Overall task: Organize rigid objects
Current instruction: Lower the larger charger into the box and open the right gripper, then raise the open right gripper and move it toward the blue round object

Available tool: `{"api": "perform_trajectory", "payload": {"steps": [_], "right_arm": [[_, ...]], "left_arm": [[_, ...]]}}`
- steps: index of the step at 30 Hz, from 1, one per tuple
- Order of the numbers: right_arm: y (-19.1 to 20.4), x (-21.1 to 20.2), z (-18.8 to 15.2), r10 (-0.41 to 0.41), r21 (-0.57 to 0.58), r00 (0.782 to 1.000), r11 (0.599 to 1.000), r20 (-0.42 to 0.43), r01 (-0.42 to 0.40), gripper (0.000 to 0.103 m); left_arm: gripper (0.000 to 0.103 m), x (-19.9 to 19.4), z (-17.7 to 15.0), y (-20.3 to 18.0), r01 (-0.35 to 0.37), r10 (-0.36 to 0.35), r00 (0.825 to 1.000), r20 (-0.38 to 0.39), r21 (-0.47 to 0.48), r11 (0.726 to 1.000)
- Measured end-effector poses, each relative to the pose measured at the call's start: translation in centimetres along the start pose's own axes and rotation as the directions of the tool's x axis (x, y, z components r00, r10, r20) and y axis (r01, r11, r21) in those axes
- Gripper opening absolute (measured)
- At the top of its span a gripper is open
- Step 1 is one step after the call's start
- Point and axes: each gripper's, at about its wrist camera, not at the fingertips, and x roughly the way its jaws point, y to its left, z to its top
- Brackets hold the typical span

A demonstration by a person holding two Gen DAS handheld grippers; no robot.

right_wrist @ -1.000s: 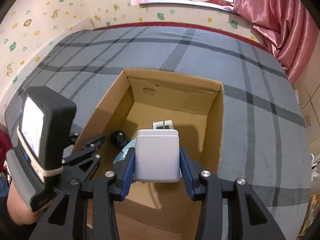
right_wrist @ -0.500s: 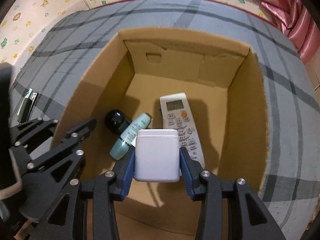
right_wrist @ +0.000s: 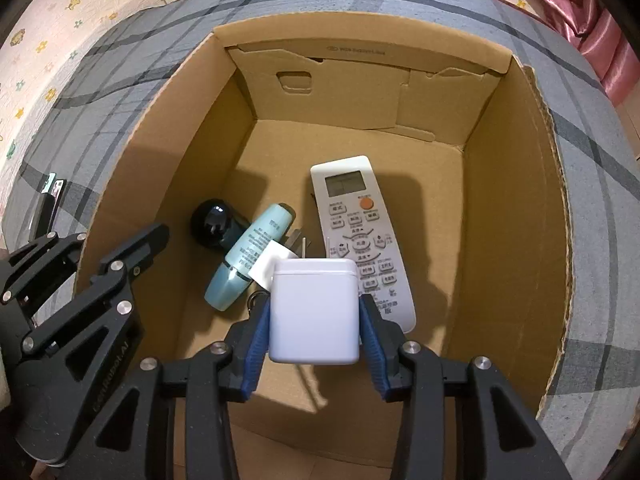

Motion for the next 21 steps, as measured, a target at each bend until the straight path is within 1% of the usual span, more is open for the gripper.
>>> {"api": "perform_trajectory", "payload": {"steps": [9,15,21], "right_arm": [[-0.1,-0.8,-0.2,-0.001,-0.001,1.000,1.000,0.030,0.001,0.050],[0.0,-1.9,-0.4,-0.022,-0.007,0.997,1.000,0.077,0.023,0.050],[-0.1,-3.9,-0.5,-0.021,-0.007,0.991,1.000,0.129,0.022,0.051]], "left_arm": [[0.016,-0.1,-0.1,-0.2,-0.005,0.005,1.000,0.001,0.004,1.000],[0.016,-0.1,-0.1,-0.1,-0.005,0.005,1.000,0.001,0.003,1.000],[0.016,-0.1,0.0,-0.1,-0.003,0.003,1.000,-0.002,0.000,1.000]]}}
